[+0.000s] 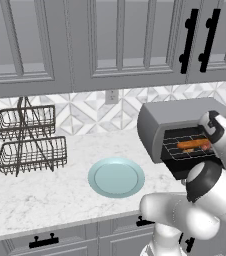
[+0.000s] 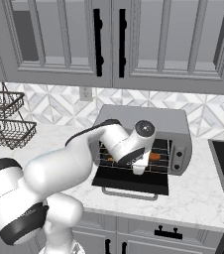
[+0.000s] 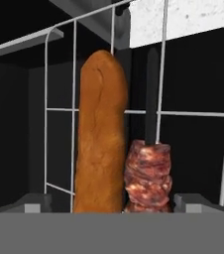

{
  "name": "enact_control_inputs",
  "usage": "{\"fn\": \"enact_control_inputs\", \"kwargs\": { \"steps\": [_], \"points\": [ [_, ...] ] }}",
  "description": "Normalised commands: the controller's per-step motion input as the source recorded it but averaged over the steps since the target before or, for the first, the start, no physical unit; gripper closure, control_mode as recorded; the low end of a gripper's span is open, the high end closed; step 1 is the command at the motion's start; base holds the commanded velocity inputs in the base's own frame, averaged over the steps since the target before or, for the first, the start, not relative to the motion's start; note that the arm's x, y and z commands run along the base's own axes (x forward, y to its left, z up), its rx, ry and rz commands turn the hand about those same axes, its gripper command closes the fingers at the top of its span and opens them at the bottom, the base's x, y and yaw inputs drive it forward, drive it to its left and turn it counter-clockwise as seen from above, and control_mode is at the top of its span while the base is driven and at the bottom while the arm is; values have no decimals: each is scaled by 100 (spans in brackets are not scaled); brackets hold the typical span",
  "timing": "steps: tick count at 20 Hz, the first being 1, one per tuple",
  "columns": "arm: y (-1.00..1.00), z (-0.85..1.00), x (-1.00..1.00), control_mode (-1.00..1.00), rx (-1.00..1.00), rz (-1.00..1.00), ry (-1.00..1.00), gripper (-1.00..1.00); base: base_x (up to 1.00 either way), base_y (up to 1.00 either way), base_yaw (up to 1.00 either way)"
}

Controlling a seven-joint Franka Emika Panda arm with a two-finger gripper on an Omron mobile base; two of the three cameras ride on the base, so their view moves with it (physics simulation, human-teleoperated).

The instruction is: Pick up the kebab skewer and baguette bread, and place them inside the toaster oven. Close the toaster oven door and start by setting the timer.

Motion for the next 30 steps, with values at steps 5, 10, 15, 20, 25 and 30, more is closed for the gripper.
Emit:
{"fn": "enact_control_inputs", "kwargs": {
  "steps": [5,10,15,20,25,30],
  "points": [
    [-13,2,-4,-100,0,0,0,-100,0,0,0],
    [-15,20,-14,-100,0,0,0,-100,0,0,0],
    [-15,49,-58,-100,0,0,0,-100,0,0,0],
    [-13,37,-66,-100,-1,0,0,-100,0,0,0],
    [-19,25,-62,-100,-3,2,0,-100,0,0,0],
    [-27,2,-48,-100,-11,15,0,-100,0,0,0]
  ]
}}
